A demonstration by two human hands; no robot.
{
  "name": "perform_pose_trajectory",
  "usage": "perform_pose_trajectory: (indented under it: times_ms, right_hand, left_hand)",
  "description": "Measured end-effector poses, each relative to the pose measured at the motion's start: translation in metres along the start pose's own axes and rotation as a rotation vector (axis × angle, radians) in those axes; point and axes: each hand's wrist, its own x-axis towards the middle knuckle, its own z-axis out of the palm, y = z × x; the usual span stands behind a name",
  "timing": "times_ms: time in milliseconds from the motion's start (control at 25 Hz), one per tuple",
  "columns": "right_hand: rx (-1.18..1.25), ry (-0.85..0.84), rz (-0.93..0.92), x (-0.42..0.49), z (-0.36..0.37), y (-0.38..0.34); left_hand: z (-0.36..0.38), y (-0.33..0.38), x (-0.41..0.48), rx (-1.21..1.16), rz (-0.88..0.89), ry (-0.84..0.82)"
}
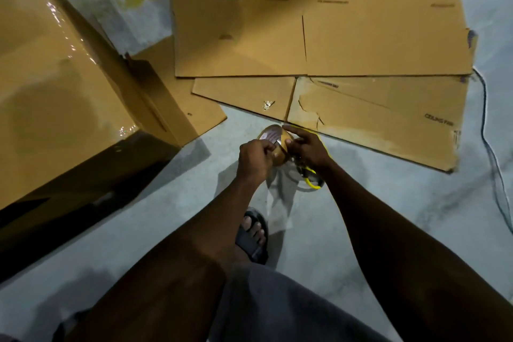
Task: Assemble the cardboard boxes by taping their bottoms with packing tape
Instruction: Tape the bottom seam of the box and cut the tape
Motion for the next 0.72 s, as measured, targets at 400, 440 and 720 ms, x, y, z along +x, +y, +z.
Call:
perform_pose_trajectory:
  times_ms: [400, 440, 720]
  right_hand:
    - [-0.087, 0.09, 0.076, -0.013, 0.004, -0.014]
    - [-0.124, 0.102, 0.08, -0.016, 0.003, -0.019]
    - [-0.331, 0.11, -0.024, -0.036, -0.003, -0.112]
  left_hand:
    - [0.001, -0.006, -0.008, 0.063, 0.031, -0.075]
    - [-0.001, -0.004, -0.009, 0.076, 0.044, -0.08]
    - [-0.081, 0.023, -0.029, 0.135, 0.088, -0.074]
